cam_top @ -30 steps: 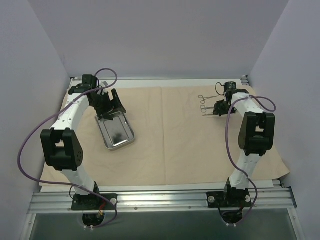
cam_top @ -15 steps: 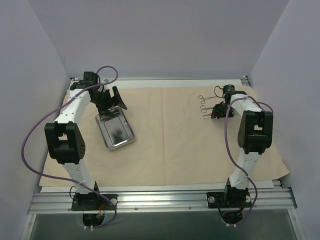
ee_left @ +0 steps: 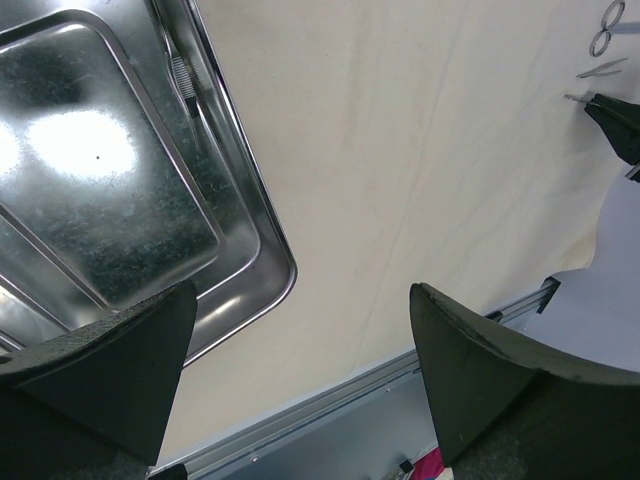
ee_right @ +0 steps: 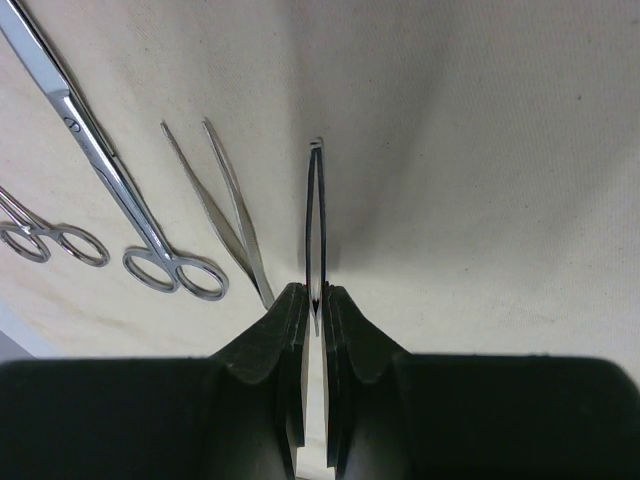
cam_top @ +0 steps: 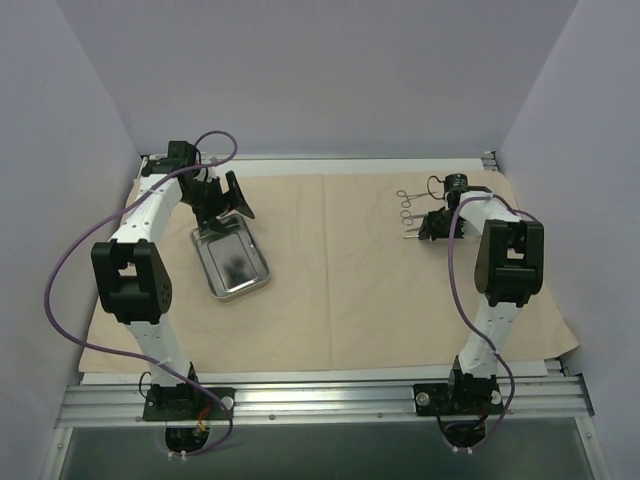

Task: Open and lay out the surgical kit
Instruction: Place the medical item in the surgical kit.

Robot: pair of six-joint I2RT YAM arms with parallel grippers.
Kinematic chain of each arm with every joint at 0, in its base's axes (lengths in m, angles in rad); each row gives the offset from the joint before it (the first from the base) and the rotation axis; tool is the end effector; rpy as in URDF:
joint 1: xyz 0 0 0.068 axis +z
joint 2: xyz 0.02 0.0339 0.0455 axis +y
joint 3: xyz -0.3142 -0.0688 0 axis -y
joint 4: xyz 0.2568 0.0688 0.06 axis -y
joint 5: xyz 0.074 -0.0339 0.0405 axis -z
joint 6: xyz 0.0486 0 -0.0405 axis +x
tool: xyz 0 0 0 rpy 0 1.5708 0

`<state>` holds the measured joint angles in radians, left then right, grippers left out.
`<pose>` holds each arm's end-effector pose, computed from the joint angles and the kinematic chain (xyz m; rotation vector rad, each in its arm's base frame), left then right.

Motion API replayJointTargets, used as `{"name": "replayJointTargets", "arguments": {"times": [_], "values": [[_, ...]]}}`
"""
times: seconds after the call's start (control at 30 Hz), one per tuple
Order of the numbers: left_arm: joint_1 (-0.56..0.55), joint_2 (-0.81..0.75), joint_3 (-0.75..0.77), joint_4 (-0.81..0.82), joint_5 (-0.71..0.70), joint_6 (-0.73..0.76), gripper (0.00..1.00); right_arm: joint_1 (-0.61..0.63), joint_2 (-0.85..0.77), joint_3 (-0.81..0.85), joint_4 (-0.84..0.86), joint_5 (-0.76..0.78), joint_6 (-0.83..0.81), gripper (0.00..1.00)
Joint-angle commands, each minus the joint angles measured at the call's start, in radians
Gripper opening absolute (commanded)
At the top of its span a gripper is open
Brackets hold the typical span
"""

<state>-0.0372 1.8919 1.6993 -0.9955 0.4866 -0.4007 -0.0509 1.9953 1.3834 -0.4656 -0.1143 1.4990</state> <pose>0.4252 -0.0386 0.3129 -0.3697 2.7488 -0.7878 0.4517 -0.0175 0.1937 1.9219 2.0199 0.5844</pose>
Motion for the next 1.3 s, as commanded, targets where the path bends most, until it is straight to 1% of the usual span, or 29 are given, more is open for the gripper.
{"name": "replayJointTargets", "arguments": {"times": [0.0, 0.27, 0.43, 0.47, 0.53, 0.63, 0.7, 0.73, 0.77, 0.8, 0.83, 0.9, 1.0, 1.03, 1.13, 1.2, 1.23, 1.27], "values": [[0.008, 0.007, 0.045, -0.031, 0.003, 0.028, 0.96, 0.002, 0.023, 0.005, -0.031, 0.025, 0.006, 0.06], [0.007, 0.019, 0.053, -0.037, 0.001, 0.025, 0.96, -0.009, 0.046, 0.009, -0.061, 0.047, -0.046, 0.09], [0.005, 0.022, 0.046, -0.038, -0.011, 0.02, 0.96, -0.026, 0.066, 0.038, -0.064, 0.057, -0.108, 0.1], [0.005, 0.024, 0.045, -0.04, -0.011, 0.02, 0.96, -0.027, 0.071, 0.043, -0.064, 0.062, -0.117, 0.13], [0.002, 0.029, 0.04, -0.045, -0.017, 0.02, 0.96, -0.03, 0.077, 0.057, -0.065, 0.068, -0.146, 0.14], [-0.004, 0.029, 0.033, -0.051, -0.032, 0.022, 0.96, -0.032, 0.082, 0.077, -0.07, 0.061, -0.166, 0.23], [-0.01, 0.03, 0.031, -0.066, -0.074, 0.02, 0.97, -0.03, 0.073, 0.077, -0.073, 0.061, -0.169, 0.3], [-0.015, 0.032, 0.031, -0.074, -0.089, 0.019, 0.98, -0.029, 0.065, 0.077, -0.076, 0.058, -0.172, 0.36], [-0.018, 0.033, 0.03, -0.087, -0.124, 0.014, 1.0, -0.03, 0.06, 0.081, -0.08, 0.057, -0.177, 0.39], [-0.02, 0.033, 0.026, -0.092, -0.137, 0.01, 0.98, -0.029, 0.057, 0.085, -0.087, 0.056, -0.181, 0.4], [-0.02, 0.032, 0.022, -0.091, -0.15, -0.003, 0.92, -0.027, 0.043, 0.085, -0.093, 0.05, -0.183, 0.41], [-0.02, 0.029, 0.004, -0.081, -0.178, -0.012, 0.9, -0.023, 0.02, 0.08, -0.099, 0.044, -0.183, 0.42], [-0.023, 0.012, -0.039, -0.051, -0.226, -0.035, 0.83, -0.004, -0.041, 0.077, -0.117, 0.021, -0.187, 0.45], [-0.024, 0.009, -0.052, -0.04, -0.235, -0.046, 0.79, 0.0, -0.07, 0.078, -0.126, 0.015, -0.2, 0.46], [-0.036, 0.009, -0.104, -0.009, -0.282, -0.064, 0.74, 0.034, -0.105, 0.133, -0.166, 0.036, -0.308, 0.49], [-0.049, 0.007, -0.136, 0.041, -0.299, -0.073, 0.69, 0.045, -0.116, 0.155, -0.176, 0.039, -0.371, 0.49], [-0.052, 0.004, -0.167, 0.064, -0.31, -0.082, 0.68, 0.072, -0.131, 0.163, -0.179, 0.045, -0.422, 0.48], [-0.053, 0.004, -0.181, 0.111, -0.312, -0.084, 0.65, 0.082, -0.144, 0.16, -0.18, 0.054, -0.442, 0.48]]}}
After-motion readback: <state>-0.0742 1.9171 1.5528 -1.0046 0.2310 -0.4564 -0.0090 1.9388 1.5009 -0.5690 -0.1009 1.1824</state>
